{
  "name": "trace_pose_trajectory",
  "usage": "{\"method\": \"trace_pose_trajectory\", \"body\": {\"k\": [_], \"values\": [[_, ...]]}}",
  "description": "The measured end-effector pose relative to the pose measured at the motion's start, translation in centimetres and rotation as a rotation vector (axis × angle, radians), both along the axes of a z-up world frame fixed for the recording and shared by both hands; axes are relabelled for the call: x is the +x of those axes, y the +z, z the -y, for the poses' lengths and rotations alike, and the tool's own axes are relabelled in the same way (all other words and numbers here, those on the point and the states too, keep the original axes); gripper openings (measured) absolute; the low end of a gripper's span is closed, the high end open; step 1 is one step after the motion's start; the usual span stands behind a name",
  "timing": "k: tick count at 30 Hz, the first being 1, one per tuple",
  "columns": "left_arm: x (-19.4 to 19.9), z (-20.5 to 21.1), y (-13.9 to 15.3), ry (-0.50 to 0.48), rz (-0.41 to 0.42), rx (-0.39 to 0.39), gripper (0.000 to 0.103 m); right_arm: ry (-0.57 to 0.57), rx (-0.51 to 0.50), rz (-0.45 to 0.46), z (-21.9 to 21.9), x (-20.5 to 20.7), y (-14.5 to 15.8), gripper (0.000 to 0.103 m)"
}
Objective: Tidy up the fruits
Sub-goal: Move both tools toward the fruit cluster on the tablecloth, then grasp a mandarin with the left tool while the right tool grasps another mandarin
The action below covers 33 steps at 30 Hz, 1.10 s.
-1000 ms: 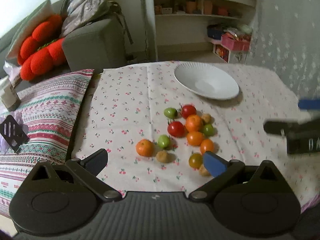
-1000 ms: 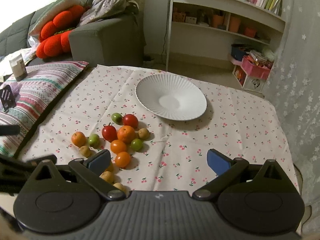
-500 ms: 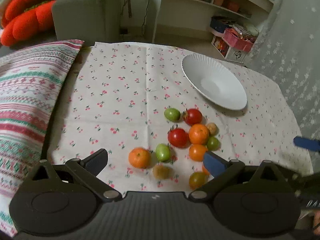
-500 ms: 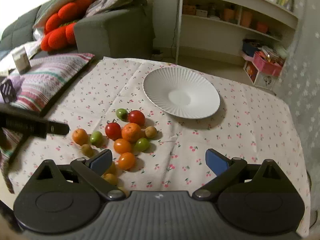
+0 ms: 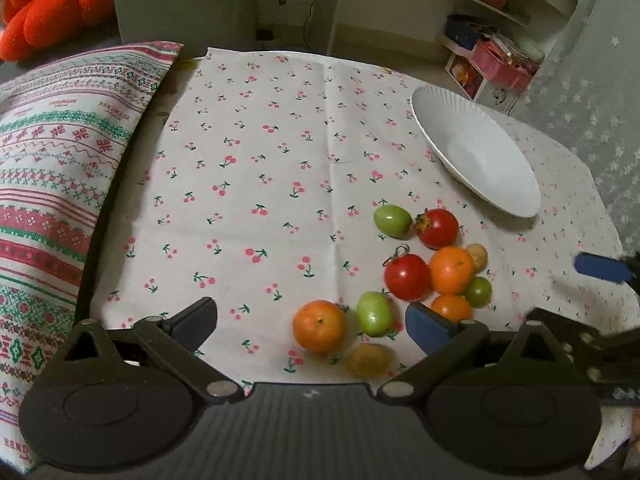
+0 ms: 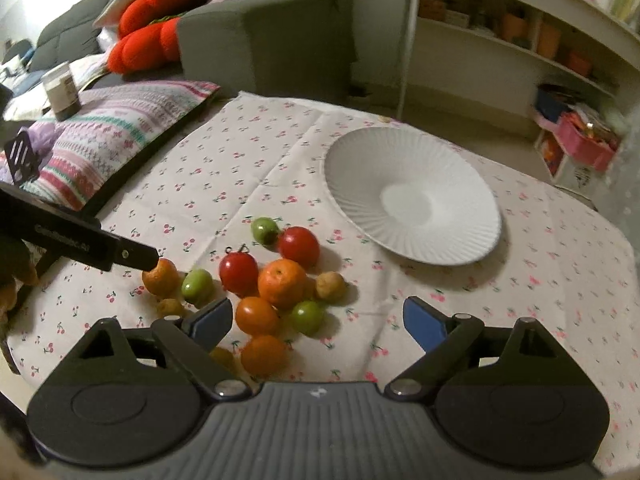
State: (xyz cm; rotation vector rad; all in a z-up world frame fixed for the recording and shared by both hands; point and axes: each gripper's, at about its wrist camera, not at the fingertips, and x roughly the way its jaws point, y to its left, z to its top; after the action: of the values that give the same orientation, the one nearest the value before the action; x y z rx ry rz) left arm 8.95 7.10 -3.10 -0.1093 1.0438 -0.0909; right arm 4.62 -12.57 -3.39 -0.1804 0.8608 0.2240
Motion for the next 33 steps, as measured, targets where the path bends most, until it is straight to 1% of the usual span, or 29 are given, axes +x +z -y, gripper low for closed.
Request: {"method": "trace_pose_trajectory", "body": {"k": [3,5,9,12,14,16,18,20,23,29,31,33], "values": [[0.2,-0.2,-0.6,-0.003,-0.022,-0.011,0.084,0.028,-0.01,-0.01,-0.7,0.9,-0.9,0.084],[0.5,-0.3,-1.2,-0.007,-0.041,-0.03,0.082,0.048,-0.015,-0.005,-1.0,1.3,-1.5,0.078],[0.6,-0.7,-1.9,0.005,-0.068,-0.06,0.082,0.08,-0.023,0.008,-1.5,2.0,-2.5,0.076],[0.7,-0.8,-2.4,0.012,-0.069,-0.043,0.081,0.08,-0.025,0.001,-1.7,2.7,-3.1,0.073],[0.8,-0.6,-2.6,-0.004,-0.075,-0.045,0.076,0.087,-0.033,0.009,-2.0,3.1,-3.5,0.07],[0.8,-0.3,-2.8,-0.015,-0.081,-0.051,0.075,0.099,-0.051,0.01,-2.2,3.4,-4.0,0.069],[0.9,-0.1,-3.0,-0.025,-0.085,-0.049,0.072,0.12,-0.074,0.009,-2.6,3.6,-4.4,0.065],[1.0,-0.1,-3.1,-0.029,-0.085,-0.046,0.071,0.133,-0.09,0.012,-2.7,3.7,-4.6,0.059],[1.2,-0.3,-3.3,-0.021,-0.09,-0.064,0.063,0.145,-0.094,0.01,-2.8,3.8,-4.8,0.055],[1.2,-0.6,-3.7,-0.023,-0.106,-0.111,0.056,0.191,-0.119,0.012,-3.6,3.6,-5.0,0.045],[1.2,-0.4,-3.9,-0.03,-0.11,-0.117,0.051,0.19,-0.12,0.009,-3.7,3.9,-5.1,0.044],[1.1,-0.3,-4.0,-0.036,-0.107,-0.125,0.044,0.19,-0.125,0.009,-3.7,3.9,-5.2,0.04]]}}
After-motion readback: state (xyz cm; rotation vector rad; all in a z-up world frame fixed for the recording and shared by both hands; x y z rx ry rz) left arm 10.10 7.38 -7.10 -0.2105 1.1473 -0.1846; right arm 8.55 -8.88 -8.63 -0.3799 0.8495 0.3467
